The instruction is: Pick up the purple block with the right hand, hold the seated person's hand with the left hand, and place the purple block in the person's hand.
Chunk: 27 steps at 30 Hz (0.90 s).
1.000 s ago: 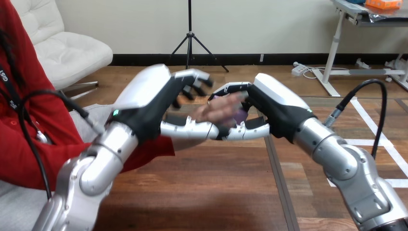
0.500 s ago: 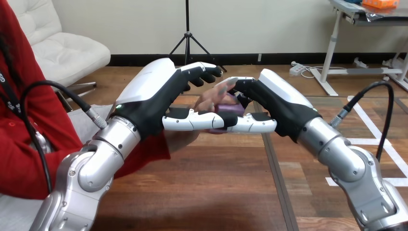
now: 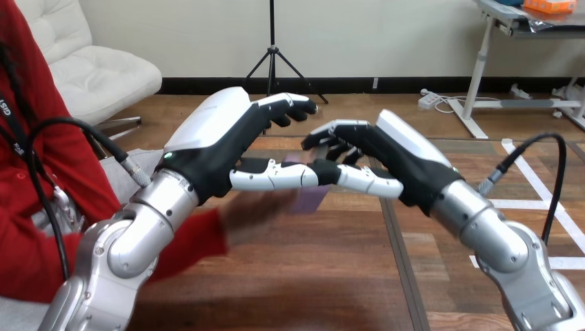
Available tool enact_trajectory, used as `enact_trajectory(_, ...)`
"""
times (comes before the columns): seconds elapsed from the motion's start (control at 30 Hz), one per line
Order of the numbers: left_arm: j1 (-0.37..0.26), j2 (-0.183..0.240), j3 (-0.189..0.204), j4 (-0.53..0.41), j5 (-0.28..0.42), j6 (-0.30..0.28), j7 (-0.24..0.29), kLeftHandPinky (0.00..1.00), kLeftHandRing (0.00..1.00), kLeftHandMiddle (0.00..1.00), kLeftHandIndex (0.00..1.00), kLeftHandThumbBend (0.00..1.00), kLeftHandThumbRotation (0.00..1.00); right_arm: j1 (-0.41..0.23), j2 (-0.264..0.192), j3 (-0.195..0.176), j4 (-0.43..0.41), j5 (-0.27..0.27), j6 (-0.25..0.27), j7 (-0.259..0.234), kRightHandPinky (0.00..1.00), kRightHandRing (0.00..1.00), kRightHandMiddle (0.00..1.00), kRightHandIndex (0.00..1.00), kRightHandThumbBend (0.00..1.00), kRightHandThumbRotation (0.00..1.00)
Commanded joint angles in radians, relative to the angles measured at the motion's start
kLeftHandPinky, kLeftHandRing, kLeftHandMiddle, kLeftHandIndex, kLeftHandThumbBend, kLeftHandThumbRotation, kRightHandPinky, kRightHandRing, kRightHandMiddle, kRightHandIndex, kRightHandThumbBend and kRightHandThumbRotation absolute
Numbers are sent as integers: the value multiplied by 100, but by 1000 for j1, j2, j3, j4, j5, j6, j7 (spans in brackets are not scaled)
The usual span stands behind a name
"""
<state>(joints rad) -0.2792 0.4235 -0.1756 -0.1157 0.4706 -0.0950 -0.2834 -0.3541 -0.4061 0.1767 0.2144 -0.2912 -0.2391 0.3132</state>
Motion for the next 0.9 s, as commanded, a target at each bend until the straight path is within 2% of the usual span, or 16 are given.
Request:
enact_trajectory(0.0,1,19,33,-6,-7,-30,31,74,77,79,79,100,90,6,-29,-43,-11,23,-24,-8,61,70,72,72,100,100)
enact_trajectory(0.23,31,23,39,-2,-11,-41,40,71,76,78,79,100,93,43,-37,-55,-19,41,-41,-10,60,69,72,74,100,100)
enact_trajectory(0.63,101,13,62,51,-42,-141,117,64,73,78,79,100,100,123,-28,-94,-47,102,-60,-24,59,69,73,75,100,100)
enact_trajectory(0.73,122,7,71,63,-61,-158,128,64,74,79,79,100,100,144,-20,-106,-51,118,-64,-30,59,70,74,76,98,100)
enact_trajectory(0.87,151,-1,84,94,-92,-213,156,66,75,79,79,100,100,180,-9,-118,-63,135,-64,-44,60,71,75,76,98,100)
